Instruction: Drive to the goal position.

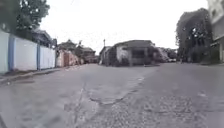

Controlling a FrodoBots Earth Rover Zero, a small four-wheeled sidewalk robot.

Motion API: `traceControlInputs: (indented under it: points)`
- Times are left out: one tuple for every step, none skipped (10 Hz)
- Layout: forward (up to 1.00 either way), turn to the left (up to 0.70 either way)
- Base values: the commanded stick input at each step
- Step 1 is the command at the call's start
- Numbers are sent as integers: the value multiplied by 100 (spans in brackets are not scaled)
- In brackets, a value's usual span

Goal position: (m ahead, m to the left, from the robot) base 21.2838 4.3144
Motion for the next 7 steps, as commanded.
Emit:
traceControlInputs:
  points:
    - [100, -38]
    - [100, -37]
    - [100, -37]
    - [100, -37]
    - [100, -22]
    - [100, 0]
    - [100, 0]
